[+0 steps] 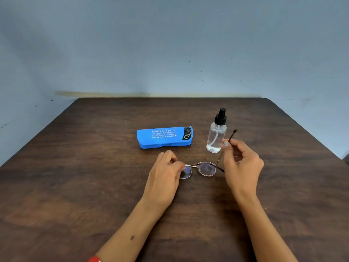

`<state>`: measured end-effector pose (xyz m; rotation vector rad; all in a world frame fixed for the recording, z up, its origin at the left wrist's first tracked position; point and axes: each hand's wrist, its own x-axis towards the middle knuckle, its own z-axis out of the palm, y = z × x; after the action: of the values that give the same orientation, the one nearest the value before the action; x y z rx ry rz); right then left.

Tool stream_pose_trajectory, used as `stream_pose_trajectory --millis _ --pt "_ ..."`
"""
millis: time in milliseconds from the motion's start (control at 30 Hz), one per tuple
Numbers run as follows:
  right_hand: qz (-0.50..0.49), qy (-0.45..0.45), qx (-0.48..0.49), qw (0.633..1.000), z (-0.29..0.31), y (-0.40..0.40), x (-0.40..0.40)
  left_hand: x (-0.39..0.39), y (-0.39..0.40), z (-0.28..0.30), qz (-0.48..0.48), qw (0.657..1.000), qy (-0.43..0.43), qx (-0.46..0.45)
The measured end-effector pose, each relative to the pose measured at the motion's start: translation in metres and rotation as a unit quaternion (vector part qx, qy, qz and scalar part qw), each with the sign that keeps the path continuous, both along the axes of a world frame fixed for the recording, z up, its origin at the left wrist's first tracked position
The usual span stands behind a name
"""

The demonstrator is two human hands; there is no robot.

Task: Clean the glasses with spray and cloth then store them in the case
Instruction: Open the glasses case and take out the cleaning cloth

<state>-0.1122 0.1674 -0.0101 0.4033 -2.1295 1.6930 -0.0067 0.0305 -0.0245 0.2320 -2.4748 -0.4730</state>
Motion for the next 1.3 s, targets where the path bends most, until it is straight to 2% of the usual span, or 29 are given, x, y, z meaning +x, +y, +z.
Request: stream_pose_trajectory --millis 200,467,600,733,1033,1167,1300 --pt "0.028 -0.049 -0.046 0.997 0.003 0.005 -0.004 -0.002 0.004 0.002 0.012 0.998 -0.034 -0.043" --pt "0.025 -0.051 -0.067 0.996 0.007 0.010 -0.005 -0.002 0.003 -0.003 0.019 0.993 0.069 0.096" --pt "-0.004 -0.033 -0.076 0.997 0.008 0.009 -0.004 -0.003 0.000 -0.008 0.010 0.988 0.077 0.134" --pt "-0.037 -0.051 -0.101 0.993 0.008 0.010 -0.004 -0.004 -0.001 -0.013 0.007 0.979 0.078 0.189" --pt "-0.070 -0.065 -0.078 0.992 0.010 0.009 0.000 -0.002 -0.003 -0.012 0.008 0.979 0.059 0.194" --pt "-0.090 0.021 -0.145 0.985 0.015 0.014 0.002 0.005 -0.010 -0.005 0.008 0.982 0.053 0.183" --pt "-0.125 0.240 -0.173 0.947 0.043 0.020 0.016 0.013 -0.032 0.011 0.005 0.983 0.104 0.150"
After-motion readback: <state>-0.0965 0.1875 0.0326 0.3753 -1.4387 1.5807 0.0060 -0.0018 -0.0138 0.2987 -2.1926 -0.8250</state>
